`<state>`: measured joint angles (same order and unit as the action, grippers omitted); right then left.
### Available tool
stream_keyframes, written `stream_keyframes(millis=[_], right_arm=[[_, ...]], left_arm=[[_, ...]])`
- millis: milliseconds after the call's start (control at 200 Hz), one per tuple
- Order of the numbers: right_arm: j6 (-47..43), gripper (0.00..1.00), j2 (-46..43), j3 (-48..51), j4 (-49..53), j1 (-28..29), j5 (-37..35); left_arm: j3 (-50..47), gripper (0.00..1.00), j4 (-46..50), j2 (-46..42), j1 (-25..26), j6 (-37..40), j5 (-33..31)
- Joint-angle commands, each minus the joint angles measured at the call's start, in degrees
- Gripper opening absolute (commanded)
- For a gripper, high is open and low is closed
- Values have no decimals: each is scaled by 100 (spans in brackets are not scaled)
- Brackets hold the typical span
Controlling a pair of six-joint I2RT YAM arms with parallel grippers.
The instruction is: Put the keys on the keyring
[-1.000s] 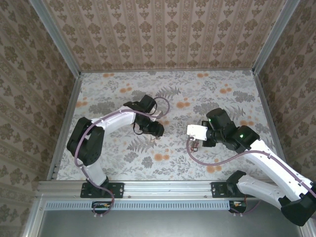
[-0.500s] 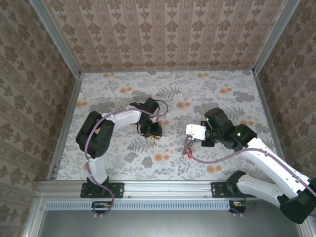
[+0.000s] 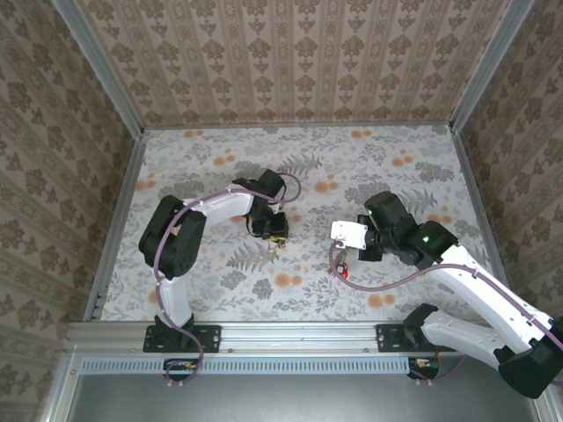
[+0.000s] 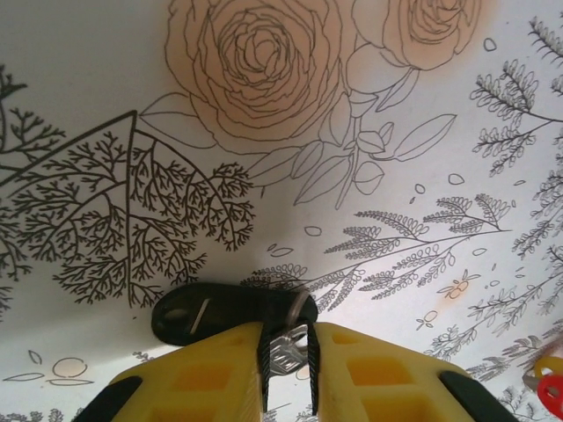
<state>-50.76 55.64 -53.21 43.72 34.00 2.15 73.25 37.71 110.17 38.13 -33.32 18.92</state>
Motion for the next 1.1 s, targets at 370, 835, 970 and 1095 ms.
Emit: stream_keyframes(millis=[370, 835, 970, 1095], right_arm=[[-4, 0, 79, -298, -179, -14, 250], [17, 0, 27, -207, -241, -16, 242], [22, 0, 27, -181, -264, -16, 242], [17, 0, 35, -165, -294, -16, 246]], left_arm=[[63, 20, 131, 162, 44, -20, -99], [201, 17, 166, 263, 120, -18, 15], [251, 17, 231, 303, 152, -16, -10], [253, 13, 223, 303, 169, -17, -28]])
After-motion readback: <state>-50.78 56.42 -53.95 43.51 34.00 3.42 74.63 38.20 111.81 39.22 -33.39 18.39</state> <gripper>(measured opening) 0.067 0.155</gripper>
